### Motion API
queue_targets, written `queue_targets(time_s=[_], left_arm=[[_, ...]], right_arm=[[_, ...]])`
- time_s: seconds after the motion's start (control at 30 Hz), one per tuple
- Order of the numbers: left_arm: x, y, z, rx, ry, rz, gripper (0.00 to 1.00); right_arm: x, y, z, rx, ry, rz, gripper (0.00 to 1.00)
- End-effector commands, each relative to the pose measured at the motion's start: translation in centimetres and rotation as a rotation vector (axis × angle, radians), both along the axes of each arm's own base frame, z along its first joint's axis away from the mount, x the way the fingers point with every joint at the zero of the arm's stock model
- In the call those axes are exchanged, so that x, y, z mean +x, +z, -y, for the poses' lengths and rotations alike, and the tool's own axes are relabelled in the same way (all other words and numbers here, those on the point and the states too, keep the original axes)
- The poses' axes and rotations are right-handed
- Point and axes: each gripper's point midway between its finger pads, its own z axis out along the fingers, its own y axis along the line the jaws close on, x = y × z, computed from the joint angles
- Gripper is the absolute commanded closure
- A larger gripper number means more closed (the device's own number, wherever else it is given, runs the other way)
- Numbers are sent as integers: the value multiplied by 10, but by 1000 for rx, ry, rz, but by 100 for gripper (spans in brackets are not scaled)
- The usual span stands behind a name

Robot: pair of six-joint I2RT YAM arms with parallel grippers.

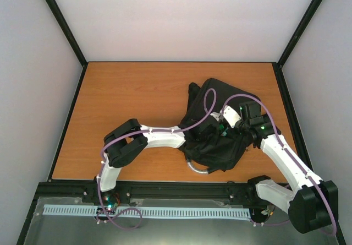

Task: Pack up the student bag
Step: Place the stationery in the student bag.

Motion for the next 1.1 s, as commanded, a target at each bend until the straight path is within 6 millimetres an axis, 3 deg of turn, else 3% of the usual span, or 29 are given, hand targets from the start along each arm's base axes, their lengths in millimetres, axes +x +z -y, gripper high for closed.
queue_targets(time_s=[0.0,0.2,0.4,0.53,0.7,0.87,1.07], left_arm=[[8,23,30,-124,-40,74,99],[4,28,34,-175,-64,68,98],[-7,43,14,-135,-79,65,97],[-25,46,-3,-83,-131,18,91],[-60,30,-47,15,-179,-88,71],[-82,36,-97,90,-199,-88,50],[-71,63,-137,128,-58,-7,34]], right_arm=[[9,13,-6,22,3,41,97],[9,12,-6,19,2,37,97],[10,13,-6,23,5,40,97],[9,13,-7,30,9,40,97],[8,9,-8,22,18,22,88],[0,11,-12,42,42,-20,63],[-25,38,-28,123,136,-79,53]])
